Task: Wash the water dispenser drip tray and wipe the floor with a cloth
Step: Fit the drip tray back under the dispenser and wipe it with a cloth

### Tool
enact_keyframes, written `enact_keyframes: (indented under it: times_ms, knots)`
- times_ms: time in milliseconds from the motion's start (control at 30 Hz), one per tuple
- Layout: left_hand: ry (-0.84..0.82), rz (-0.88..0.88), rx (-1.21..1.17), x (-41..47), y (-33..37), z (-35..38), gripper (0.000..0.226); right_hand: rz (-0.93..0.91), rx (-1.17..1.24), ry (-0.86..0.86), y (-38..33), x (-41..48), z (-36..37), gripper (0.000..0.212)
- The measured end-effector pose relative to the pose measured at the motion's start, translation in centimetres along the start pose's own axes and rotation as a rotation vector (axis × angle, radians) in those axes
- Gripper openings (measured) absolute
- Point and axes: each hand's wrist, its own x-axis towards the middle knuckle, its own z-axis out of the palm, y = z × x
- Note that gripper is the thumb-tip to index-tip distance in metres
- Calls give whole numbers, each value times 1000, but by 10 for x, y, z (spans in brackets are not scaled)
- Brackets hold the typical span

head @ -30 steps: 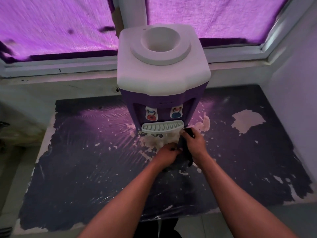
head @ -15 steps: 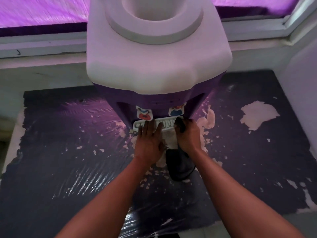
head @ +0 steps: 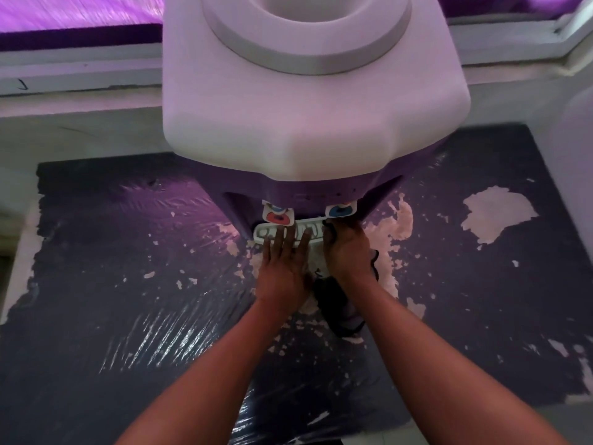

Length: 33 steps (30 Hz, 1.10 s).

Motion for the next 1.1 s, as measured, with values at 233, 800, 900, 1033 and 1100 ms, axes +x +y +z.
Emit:
enact_keyframes:
  times_ms: [233, 800, 900, 1033, 1100]
  knots:
    - [-38, -6, 25, 2, 1, 0, 88, 34, -56, -31, -2, 5, 3, 22]
    - [-70, -15, 56, 2, 9, -6, 81, 29, -226, -318, -5, 16, 3, 36]
    - [-98, -16, 65, 1, 10, -10, 82, 78, -193, -264, -3, 17, 4, 26]
    - [-107, -24, 61, 2, 10, -9, 85, 105, -4, -136, 7, 4, 7, 24]
    - [-102, -17, 54, 2, 10, -8, 86, 84, 60, -56, 9, -3, 5, 20]
